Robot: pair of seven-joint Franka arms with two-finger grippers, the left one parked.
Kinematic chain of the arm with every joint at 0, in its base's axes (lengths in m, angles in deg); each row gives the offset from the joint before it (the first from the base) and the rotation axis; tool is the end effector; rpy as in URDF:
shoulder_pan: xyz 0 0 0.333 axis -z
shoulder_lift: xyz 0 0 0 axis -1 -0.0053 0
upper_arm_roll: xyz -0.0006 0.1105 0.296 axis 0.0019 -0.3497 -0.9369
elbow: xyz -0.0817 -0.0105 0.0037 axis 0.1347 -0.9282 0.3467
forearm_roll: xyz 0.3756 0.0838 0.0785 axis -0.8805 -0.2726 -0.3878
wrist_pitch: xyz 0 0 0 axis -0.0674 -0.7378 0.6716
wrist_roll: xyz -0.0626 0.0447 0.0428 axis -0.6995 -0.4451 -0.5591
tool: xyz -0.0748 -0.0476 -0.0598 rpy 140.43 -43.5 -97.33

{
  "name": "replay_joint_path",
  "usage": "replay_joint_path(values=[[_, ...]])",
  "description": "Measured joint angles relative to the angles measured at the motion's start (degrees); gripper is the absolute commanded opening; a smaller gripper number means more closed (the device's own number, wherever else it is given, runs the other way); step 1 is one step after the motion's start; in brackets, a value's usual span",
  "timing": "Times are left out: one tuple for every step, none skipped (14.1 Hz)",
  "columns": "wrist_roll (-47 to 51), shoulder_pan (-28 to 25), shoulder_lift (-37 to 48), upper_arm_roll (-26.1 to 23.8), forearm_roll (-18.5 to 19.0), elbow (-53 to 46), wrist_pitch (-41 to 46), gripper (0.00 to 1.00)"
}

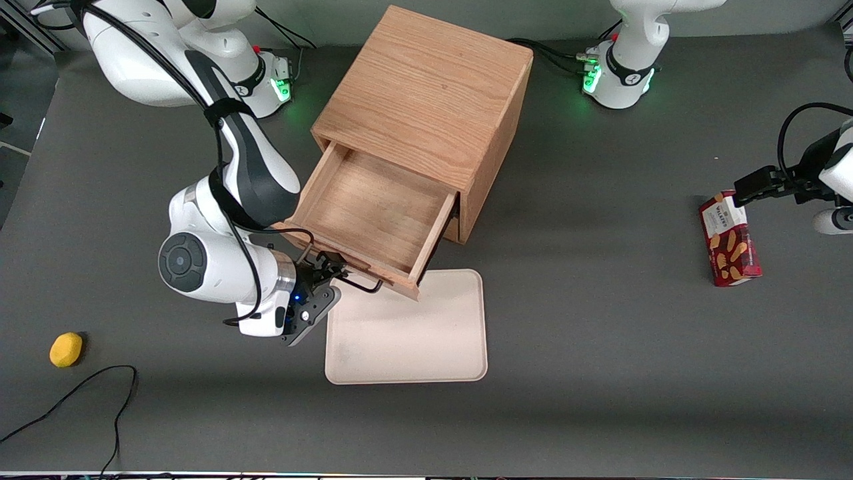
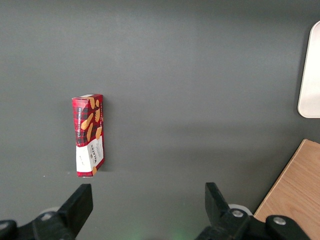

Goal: Open upper drawer
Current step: 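Pull the upper drawer outward by its handle with the right gripper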

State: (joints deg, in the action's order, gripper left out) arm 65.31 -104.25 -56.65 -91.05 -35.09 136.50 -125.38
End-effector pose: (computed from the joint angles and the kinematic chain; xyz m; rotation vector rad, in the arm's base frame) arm 0.6731 0.2742 0.3825 -2.7008 -1.0046 0.0408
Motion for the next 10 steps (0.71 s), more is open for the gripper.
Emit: replay_joint_path(values=[[-0.1,0.1,-0.2,0.0,0.0,-0.2,0.0,1.0],[-0.1,0.2,-0.2,0.0,0.0,-0.3,0.0,1.0],[-0.2,0.4,-0.2,0.0,0.0,-0.3,-0.1,1.0],[-0.2,0.8,-0.2,0.0,0.0,-0.3,-0.2,1.0],[-0.3,1.1,-0.3,0.0,0.0,-0.3,-0.3,1.0],[-0.7,1.5,-0.4,0.0,0.0,-0.3,-0.5,1.0],[-1.1,1.8,-0.5,0.0,0.0,-0.3,-0.8,1.0],[-1.2,2.0,-0.6,0.0,0.0,-0.3,-1.1,1.0],[-1.3,2.3,-0.6,0.0,0.0,-0.4,-1.2,1.0],[-1.3,2.6,-0.7,0.0,0.0,-0.4,-1.2,1.0]])
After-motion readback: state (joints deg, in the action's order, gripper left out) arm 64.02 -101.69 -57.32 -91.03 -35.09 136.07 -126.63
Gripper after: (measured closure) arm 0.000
